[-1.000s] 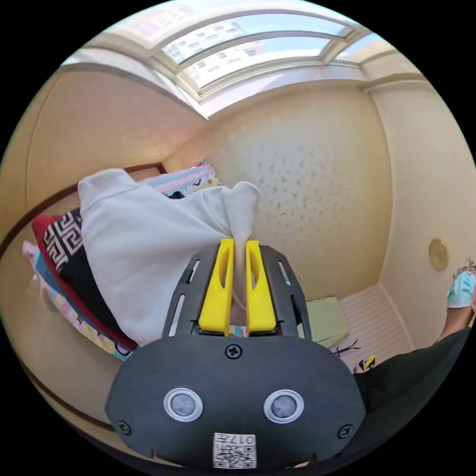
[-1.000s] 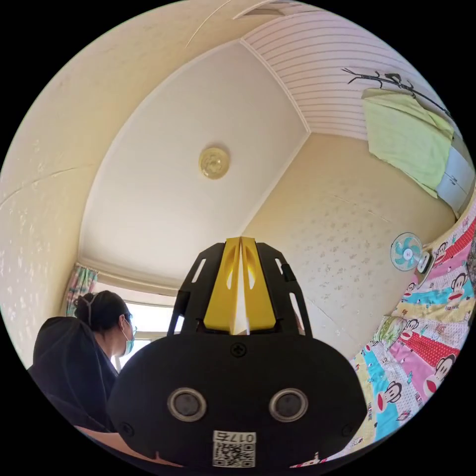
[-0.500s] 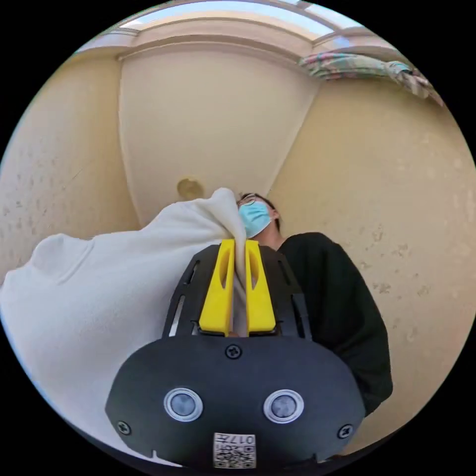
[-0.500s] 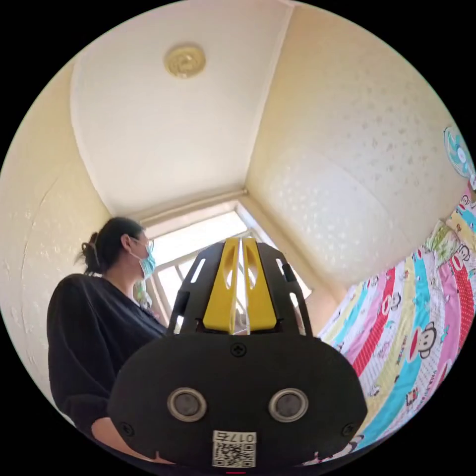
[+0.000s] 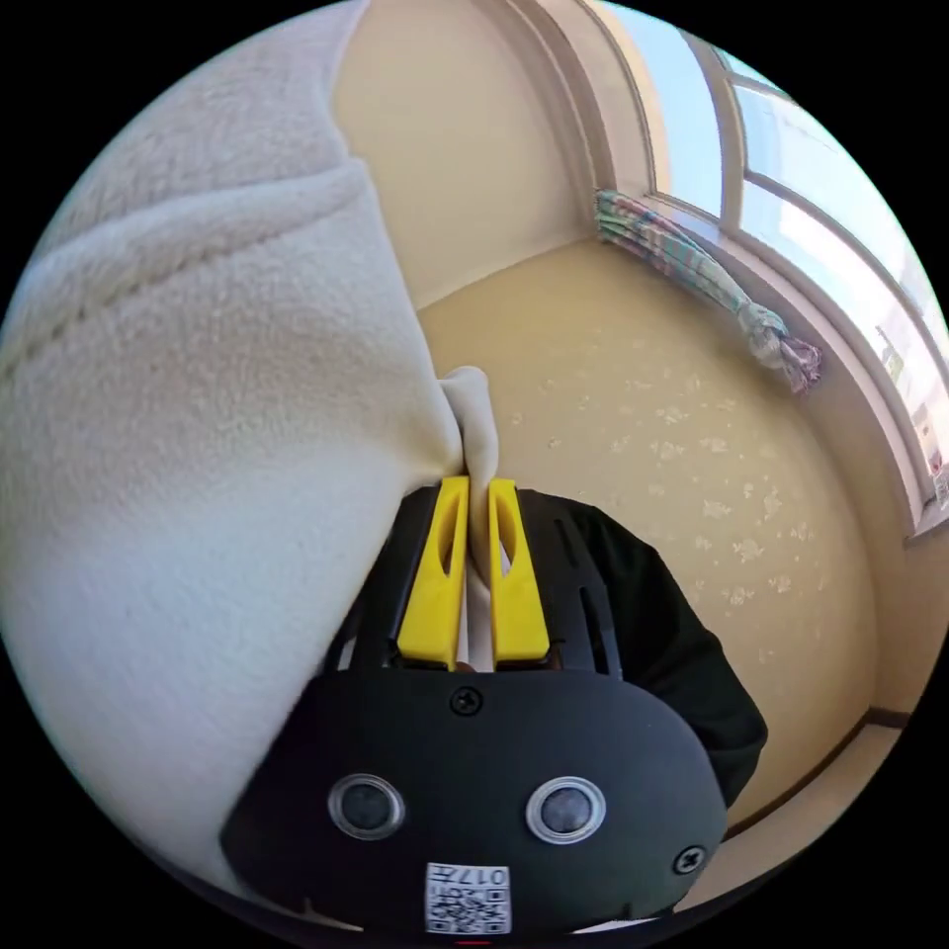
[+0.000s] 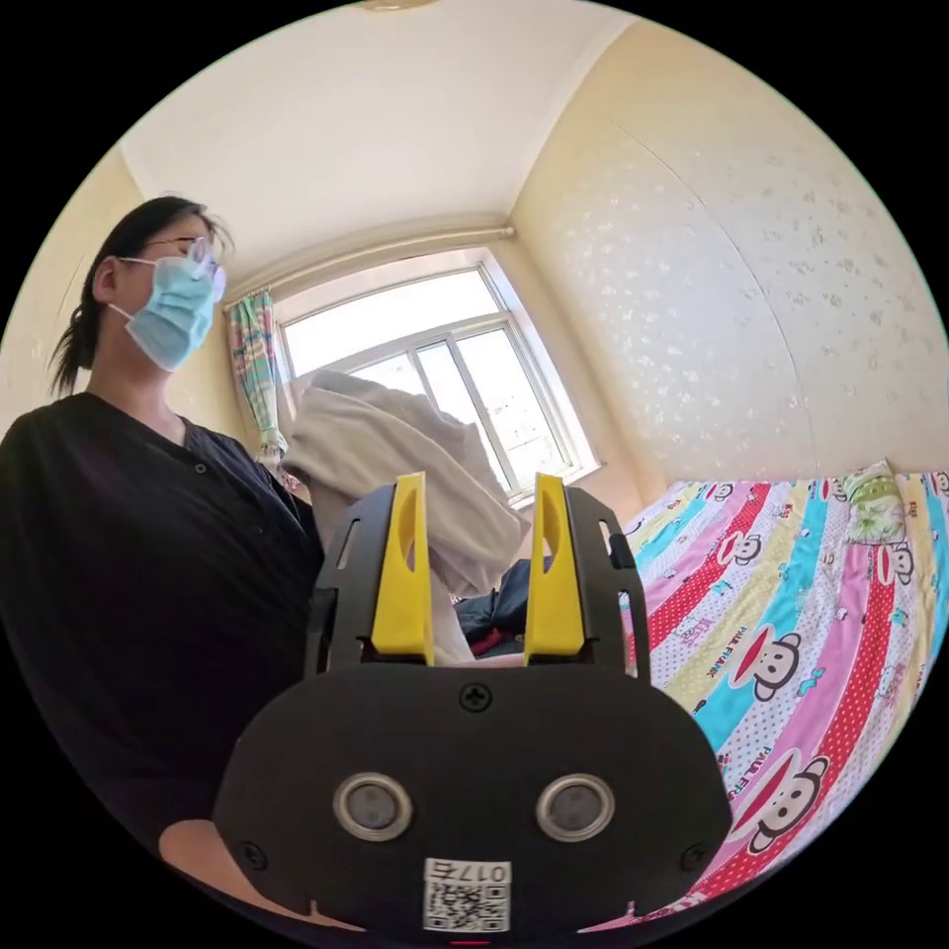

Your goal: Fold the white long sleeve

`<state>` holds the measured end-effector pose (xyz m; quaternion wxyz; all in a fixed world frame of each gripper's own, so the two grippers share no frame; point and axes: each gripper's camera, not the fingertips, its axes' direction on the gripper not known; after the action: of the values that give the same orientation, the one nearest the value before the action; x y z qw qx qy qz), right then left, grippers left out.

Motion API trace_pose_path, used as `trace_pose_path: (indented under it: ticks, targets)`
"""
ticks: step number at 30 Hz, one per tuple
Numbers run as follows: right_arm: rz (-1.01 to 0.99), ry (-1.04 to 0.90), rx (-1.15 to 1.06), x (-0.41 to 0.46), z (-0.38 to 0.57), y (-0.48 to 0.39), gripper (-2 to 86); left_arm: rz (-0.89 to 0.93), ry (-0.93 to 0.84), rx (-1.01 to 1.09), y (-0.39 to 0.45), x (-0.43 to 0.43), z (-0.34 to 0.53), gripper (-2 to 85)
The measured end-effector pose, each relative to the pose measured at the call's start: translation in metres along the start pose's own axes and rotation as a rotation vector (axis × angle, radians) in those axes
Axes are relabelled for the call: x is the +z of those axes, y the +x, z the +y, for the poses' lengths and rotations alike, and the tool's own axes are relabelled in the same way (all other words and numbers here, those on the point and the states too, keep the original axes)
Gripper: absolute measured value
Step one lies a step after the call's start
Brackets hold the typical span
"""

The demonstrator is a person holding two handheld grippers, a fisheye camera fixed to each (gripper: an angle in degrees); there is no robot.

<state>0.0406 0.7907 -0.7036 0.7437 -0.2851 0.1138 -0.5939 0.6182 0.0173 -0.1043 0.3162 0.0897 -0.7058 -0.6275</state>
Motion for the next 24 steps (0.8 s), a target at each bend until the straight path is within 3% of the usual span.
trace_pose_path:
  ticks: [9, 11, 13, 15, 19, 21, 22, 24]
  targets:
    - [-0.041, -0.086, 0.226, 0.041, 0.045, 0.112, 22.6, 0.19, 0.201, -0.431, -0.13, 0.029, 0.118, 3.2]
    - [-0.284, -0.138, 0.298, 0.057, 0.057, 0.134, 17.8, 0.187, 0.232, -0.467, -0.141, 0.027, 0.133, 3.3]
    - [-0.781, -0.178, 0.342, 0.076, 0.063, 0.151, 6.7, 0.139, 0.241, -0.474, -0.145, 0.023, 0.141, 3.5]
    - [-0.827, -0.073, 0.322, 0.067, 0.061, 0.153, 5.3, -0.003, 0.232, -0.433, -0.134, 0.014, 0.142, 4.0]
    - [-0.624, 0.252, 0.237, 0.002, 0.044, 0.156, 4.2, -0.38, 0.212, -0.443, -0.094, -0.012, 0.14, 5.4]
    - [-0.526, 0.313, 0.229, -0.02, 0.03, 0.154, 3.9, -0.788, 0.239, -0.605, -0.057, -0.04, 0.15, 8.1]
    - [-0.426, 0.308, 0.21, -0.028, 0.017, 0.148, 3.9, -0.909, 0.253, -0.634, -0.044, -0.047, 0.154, 8.6]
    - [-0.318, 0.253, 0.156, -0.028, -0.006, 0.133, 4.1, -1.266, 0.402, -0.706, 0.011, -0.071, 0.177, 10.0]
